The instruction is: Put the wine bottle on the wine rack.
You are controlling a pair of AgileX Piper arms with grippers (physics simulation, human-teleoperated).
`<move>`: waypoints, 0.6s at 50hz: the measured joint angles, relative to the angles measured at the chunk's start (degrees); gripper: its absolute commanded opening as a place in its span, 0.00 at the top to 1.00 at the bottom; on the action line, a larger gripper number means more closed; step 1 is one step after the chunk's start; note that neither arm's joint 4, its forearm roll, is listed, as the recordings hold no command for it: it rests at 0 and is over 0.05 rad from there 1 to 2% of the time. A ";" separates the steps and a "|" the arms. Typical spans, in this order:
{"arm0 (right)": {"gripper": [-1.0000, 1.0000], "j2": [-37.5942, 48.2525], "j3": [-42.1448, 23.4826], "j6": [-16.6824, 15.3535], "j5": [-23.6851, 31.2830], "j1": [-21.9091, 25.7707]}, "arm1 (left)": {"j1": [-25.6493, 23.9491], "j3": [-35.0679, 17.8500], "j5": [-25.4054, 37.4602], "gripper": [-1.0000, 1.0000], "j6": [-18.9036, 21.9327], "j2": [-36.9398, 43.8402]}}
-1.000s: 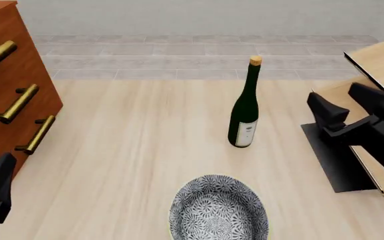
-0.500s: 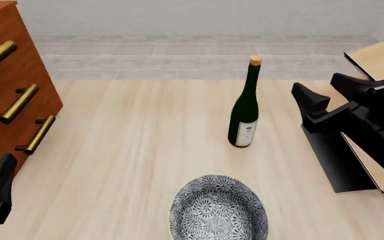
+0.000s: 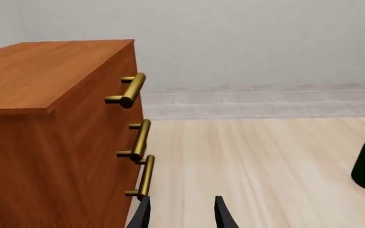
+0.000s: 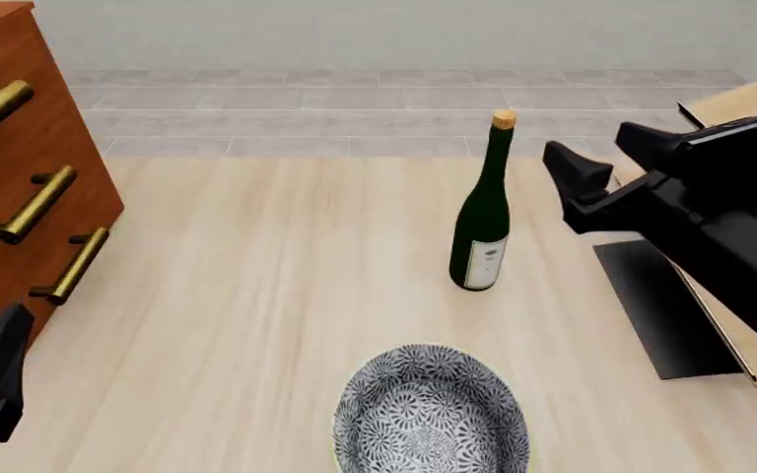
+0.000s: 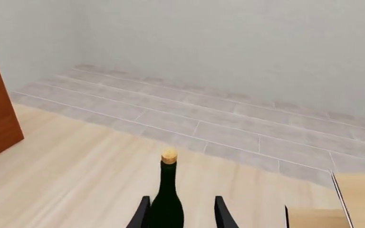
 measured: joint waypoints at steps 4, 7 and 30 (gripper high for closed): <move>0.00 1.18 -0.73 0.15 -0.49 0.22 | 0.08 0.00 0.08 0.00 0.04 0.00; 0.00 2.06 -1.22 0.27 -0.89 0.35 | 0.08 0.00 0.16 0.00 0.04 0.00; 0.00 8.71 -4.45 1.02 -3.79 0.92 | 0.23 0.01 0.51 0.00 -0.10 0.00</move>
